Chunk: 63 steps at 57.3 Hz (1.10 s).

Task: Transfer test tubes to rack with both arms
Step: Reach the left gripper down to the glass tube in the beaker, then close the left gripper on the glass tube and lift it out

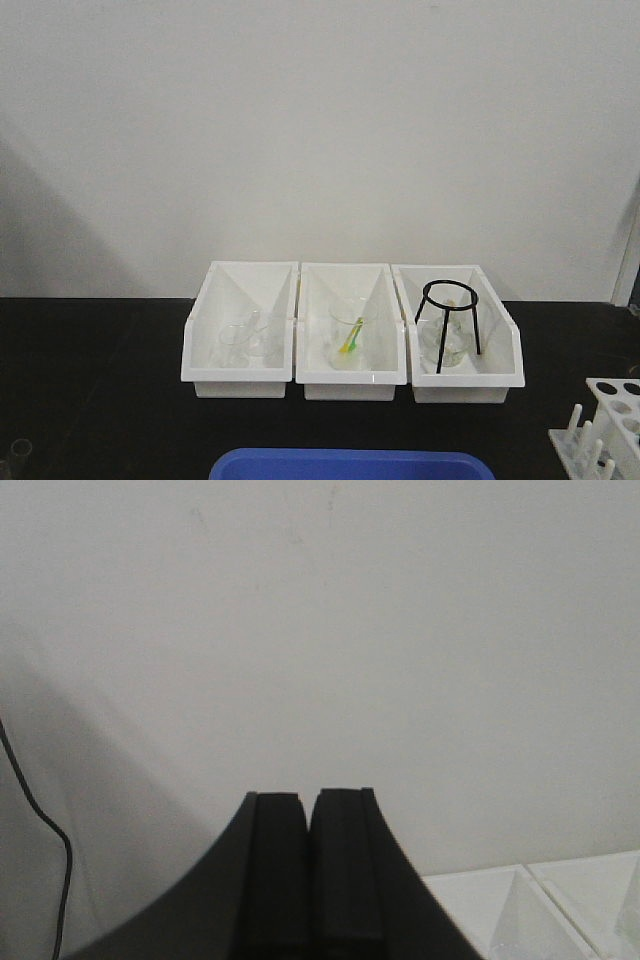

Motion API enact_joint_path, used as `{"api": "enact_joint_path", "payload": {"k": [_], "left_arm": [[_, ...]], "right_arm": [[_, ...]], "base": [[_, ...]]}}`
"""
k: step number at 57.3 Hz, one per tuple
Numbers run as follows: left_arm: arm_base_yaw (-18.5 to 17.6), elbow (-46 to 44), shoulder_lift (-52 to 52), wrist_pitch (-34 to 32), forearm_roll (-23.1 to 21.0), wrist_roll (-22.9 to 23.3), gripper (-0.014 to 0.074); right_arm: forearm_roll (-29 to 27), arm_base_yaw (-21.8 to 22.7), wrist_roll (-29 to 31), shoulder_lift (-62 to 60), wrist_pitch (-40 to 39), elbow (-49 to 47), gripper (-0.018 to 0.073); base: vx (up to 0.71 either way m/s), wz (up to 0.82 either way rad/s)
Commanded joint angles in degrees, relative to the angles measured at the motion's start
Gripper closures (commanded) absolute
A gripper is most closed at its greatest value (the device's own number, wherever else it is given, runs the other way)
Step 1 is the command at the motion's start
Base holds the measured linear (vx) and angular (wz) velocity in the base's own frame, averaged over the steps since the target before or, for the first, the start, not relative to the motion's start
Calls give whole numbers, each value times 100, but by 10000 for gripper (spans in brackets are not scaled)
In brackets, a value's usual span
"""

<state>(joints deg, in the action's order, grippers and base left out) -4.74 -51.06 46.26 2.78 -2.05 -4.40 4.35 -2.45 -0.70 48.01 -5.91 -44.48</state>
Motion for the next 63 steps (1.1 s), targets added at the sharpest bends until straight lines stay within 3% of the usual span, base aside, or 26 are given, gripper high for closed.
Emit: {"api": "enact_joint_path", "payload": {"k": [1,11,25,33,41,50,63], "left_arm": [[-34,-214,-37,-523,-8,0,555],[-34,-214,-37,-494,-2,0,395],[-34,-214,-37,-376,-7,-706,8],[-34,-214,-37,-278,-7,-743,-100],[-34,-209,-37,241,3,-863,-106],[-46,-91,-133,1062,-9,-1681,-60],[-59,1404,-867,1287,-45,-1860,56]], "right_arm": [[-4,36,10,-20,-353,-206,536],[1,36,10,-20,-222,-206,421],[1,36,10,-20,-86,-206,61],[1,36,10,-20,-110,-206,-92],[-17,36,10,-20,-100,-206,-132],[-17,36,10,-20,-57,-199,-110],[-17,36,10,-20,-57,-199,-28]], "base": [[0,0],[0,0],[0,0],[0,0],[0,0],[0,0],[0,0]]}}
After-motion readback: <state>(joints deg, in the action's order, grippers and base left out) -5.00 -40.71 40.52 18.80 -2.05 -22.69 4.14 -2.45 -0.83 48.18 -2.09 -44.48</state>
